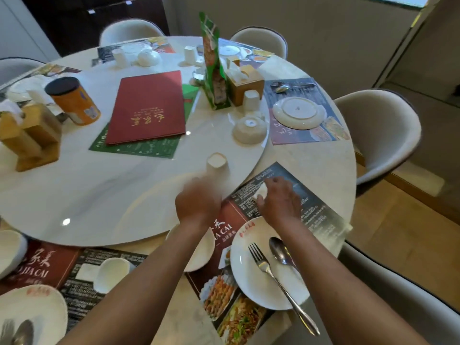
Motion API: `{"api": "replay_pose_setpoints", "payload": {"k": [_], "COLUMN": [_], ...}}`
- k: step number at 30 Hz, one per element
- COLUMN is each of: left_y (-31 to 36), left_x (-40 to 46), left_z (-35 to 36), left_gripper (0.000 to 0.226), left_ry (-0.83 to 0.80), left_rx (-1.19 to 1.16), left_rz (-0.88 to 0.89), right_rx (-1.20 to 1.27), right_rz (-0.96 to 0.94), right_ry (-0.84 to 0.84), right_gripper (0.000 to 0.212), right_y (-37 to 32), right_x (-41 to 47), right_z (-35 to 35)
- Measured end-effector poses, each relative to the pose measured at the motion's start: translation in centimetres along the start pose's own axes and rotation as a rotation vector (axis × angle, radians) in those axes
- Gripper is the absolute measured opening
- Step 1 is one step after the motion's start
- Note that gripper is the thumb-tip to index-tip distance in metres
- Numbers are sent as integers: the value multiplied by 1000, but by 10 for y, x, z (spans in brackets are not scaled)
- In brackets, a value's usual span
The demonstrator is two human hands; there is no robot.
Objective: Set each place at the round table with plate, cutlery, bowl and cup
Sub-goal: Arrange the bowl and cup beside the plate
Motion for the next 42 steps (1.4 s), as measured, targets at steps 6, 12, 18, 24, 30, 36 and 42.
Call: {"api": "replay_pose_setpoints", "payload": {"k": [6,12,18,24,30,36,42], "left_y": [-37,-43,-45,-30,6,37,45], "left_x": [16,31,37,47,54,64,67], "left_z": [17,24,30,33,41,47,50], "left_gripper": [76,78,77,75,72,74,56], "left_ry": [-283,-312,-297,-299,-313,-357,-319], "left_rx": [-45,11,7,-5,-17,-8,3], "left_rz": [-74,-34,-5,35,109,178,197], "right_rx": [-168,-406,-501,-151,500,737,691], "right_rz": [-321,-480,-579,-252,242,418,393], "right_ry": [32,-54,-34,-74,-12,51,8], "right_gripper": [76,62,30,61,80,62,71], "right_y": [-97,-139,-150,-103,-6,48,58], "right_x": [18,54,65,97,103,89,92], "right_z": [10,16,13,-11,-14,-9,4]}}
Point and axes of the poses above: each hand's wrist, its own x-axis towards the middle knuckle, its own z-axis out of the palm, y = z × x, the point moved 4 cm from there along x, towards the middle knuckle, and after that the axes turned 4 degrees about z, right-handed, at the moved point
